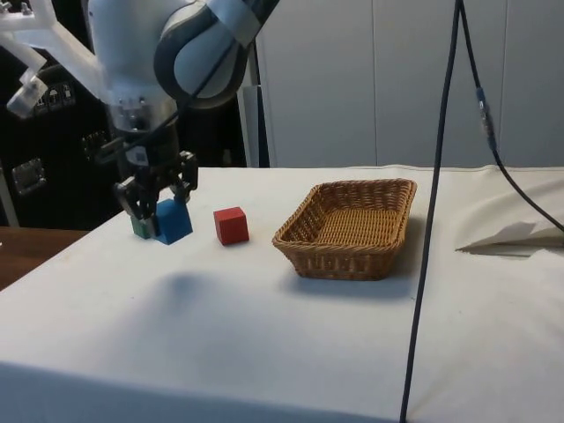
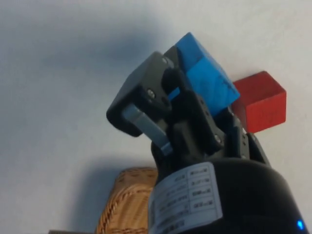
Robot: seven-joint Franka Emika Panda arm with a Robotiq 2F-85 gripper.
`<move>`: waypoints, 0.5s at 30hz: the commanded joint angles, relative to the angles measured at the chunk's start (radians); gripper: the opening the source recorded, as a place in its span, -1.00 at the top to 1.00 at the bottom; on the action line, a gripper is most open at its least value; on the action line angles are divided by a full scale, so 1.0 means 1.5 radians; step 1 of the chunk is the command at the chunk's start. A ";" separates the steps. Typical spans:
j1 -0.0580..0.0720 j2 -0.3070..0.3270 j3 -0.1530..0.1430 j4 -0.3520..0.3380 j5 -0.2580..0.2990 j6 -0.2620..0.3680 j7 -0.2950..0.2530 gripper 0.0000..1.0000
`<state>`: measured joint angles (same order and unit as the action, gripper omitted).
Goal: Pick up the blue cube and place it into the basket.
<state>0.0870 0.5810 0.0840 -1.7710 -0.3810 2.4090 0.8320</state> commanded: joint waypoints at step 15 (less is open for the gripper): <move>-0.020 -0.074 0.005 -0.093 0.009 0.023 -0.047 0.95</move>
<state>0.0680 0.4840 0.0830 -1.8920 -0.3790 2.4250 0.7760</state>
